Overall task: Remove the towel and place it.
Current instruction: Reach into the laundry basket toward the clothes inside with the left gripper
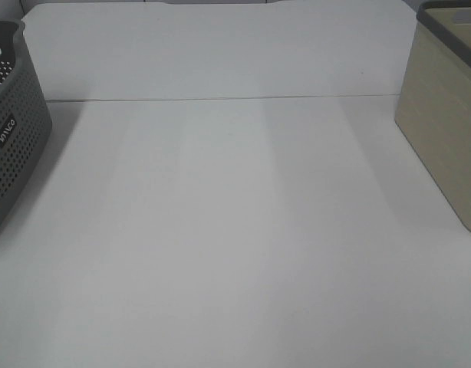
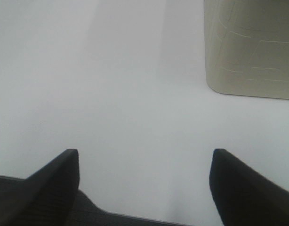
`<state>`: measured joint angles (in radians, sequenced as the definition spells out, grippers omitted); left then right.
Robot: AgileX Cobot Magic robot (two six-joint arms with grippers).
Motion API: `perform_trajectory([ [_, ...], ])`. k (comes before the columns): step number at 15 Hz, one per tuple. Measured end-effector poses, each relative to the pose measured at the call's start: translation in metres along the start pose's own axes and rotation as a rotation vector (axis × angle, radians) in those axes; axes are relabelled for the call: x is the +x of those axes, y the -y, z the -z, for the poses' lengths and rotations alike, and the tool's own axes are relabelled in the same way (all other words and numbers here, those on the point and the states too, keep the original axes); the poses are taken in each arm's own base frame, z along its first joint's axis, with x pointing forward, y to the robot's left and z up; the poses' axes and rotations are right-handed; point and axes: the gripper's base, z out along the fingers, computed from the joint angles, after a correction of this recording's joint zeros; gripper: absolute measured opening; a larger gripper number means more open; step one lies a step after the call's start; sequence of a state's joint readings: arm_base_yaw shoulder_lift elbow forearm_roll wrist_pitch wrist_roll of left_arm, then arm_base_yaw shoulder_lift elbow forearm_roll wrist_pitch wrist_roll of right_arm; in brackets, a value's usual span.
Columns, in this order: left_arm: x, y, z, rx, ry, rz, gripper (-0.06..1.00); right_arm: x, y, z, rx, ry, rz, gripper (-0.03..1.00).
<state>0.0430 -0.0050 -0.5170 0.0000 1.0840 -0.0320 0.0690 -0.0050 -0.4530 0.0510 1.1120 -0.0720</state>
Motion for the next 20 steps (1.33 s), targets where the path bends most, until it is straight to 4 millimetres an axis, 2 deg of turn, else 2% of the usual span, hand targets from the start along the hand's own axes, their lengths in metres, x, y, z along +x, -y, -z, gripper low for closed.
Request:
perform_trajectory([
  [20,0.0,0.0007,0.0,0.008,0.0,0.001,0.99,0.0,0.0,0.0,0.0,0.0,0.0,0.76],
])
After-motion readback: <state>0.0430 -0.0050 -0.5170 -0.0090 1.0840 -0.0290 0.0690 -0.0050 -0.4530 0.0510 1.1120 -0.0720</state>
